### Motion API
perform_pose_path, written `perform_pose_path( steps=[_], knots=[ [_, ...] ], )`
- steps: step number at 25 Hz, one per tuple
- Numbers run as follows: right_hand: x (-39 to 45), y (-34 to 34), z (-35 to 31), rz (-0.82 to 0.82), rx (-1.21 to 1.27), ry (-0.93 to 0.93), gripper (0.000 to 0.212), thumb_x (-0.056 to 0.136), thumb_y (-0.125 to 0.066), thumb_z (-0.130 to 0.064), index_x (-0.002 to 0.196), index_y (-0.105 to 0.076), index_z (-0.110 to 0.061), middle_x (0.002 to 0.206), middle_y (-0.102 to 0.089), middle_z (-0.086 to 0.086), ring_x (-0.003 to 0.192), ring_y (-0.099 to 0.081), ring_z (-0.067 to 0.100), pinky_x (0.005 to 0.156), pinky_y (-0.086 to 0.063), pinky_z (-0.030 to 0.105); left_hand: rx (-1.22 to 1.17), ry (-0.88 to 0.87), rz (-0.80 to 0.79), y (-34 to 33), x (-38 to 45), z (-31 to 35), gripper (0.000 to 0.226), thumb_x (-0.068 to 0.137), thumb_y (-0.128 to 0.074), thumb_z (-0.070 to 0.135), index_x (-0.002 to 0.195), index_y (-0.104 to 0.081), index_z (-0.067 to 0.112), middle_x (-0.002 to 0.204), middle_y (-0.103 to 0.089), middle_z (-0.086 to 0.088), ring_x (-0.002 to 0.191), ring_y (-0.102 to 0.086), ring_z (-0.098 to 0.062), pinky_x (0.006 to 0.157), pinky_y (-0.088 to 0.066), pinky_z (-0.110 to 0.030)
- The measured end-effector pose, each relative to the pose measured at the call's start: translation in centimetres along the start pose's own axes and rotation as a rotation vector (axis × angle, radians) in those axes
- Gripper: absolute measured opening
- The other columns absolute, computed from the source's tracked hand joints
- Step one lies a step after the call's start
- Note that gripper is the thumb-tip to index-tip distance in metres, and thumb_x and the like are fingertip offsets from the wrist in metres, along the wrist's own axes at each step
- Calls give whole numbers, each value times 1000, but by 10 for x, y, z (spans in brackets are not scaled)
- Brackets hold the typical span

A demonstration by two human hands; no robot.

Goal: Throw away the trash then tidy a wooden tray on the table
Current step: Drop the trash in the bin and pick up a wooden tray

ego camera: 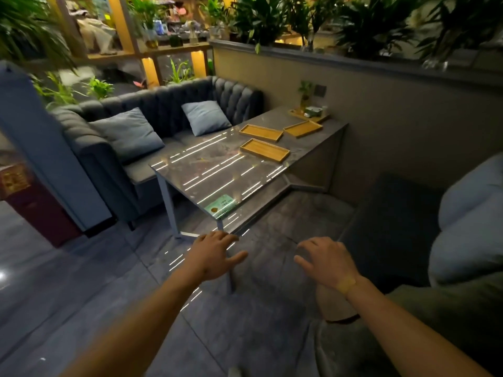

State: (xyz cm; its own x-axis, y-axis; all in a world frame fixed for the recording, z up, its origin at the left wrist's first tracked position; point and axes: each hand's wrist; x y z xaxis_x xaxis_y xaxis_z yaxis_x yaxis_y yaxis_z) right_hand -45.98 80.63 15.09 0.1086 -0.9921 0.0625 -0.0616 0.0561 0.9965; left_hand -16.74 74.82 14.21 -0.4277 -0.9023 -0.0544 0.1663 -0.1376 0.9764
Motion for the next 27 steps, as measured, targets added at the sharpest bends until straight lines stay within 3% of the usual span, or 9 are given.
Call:
perform_pose_path(
  steps=[12, 19, 27],
  knots=[
    [180, -18, 68, -56, 19, -106, 41, 88, -43, -58, 119, -55, -34, 122, -62, -6, 111, -56, 18, 91, -45, 39, 16, -100, -43, 11, 219, -48, 85, 75, -12, 87, 135, -45, 37, 139, -51, 5, 129, -45, -18, 112, -30, -46],
    [291, -34, 159, -84, 18, -84, 45, 88, -42, -58, 123, -53, -33, 124, -60, -5, 115, -54, 18, 94, -44, 38, 12, -81, -94, 4, 360, -23, 67, 85, -27, 77, 134, -46, 36, 138, -52, 5, 128, -45, -17, 111, -28, -43],
    [415, -17, 261, -127, 32, -24, 46, 89, -42, -57, 126, -52, -32, 127, -59, -6, 118, -52, 17, 97, -42, 38, 10, 0, -137, 22, 493, 10, 64, 89, -32, 71, 139, -43, 33, 147, -44, 3, 136, -38, -19, 116, -25, -45]
  ],
)
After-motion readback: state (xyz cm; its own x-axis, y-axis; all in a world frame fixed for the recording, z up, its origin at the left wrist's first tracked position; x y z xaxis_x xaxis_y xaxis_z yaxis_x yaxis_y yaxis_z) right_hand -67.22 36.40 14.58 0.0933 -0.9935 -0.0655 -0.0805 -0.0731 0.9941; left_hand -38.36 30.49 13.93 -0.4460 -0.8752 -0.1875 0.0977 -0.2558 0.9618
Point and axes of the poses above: each hand's wrist, its own x-axis towards the middle knuckle, its own y-axis out of the back of the hand, z = x × y
